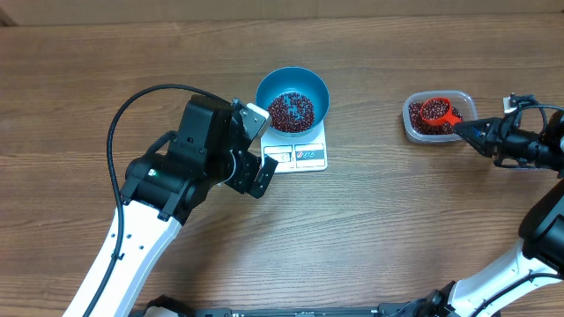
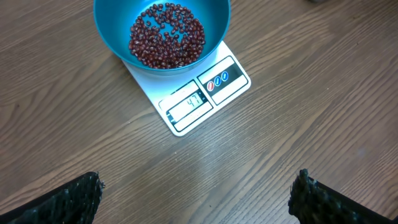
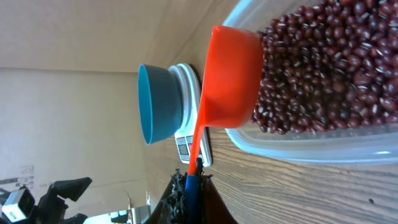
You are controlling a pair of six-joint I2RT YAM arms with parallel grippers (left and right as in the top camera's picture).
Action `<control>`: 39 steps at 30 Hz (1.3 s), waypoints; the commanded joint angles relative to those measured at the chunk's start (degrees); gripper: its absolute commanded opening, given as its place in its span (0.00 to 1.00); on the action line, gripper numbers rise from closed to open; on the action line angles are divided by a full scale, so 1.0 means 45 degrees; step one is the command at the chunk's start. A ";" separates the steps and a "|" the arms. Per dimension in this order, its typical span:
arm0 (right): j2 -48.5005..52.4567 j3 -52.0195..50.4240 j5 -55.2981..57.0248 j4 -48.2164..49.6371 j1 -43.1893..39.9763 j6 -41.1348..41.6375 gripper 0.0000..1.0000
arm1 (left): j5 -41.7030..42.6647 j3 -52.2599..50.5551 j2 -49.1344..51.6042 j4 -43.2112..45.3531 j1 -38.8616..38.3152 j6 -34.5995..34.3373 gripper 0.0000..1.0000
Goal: Scoop item into bowl and weigh 150g on scale
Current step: 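Scoop through the beans and lift the filled scoop, then carry the filled scoop over the blue bowl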
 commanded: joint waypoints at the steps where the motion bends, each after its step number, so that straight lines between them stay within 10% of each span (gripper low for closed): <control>1: 0.0087 -0.0063 -0.0690 -0.0024 0.0000 -0.0476 0.04 | 0.0194 -0.0073 -0.0024 -0.0024 0.0058 0.0238 1.00; 39: 0.0083 0.0495 -0.3604 -0.1166 0.2987 -0.1719 0.04 | 0.0194 -0.0073 -0.0024 -0.0029 0.0058 0.0238 1.00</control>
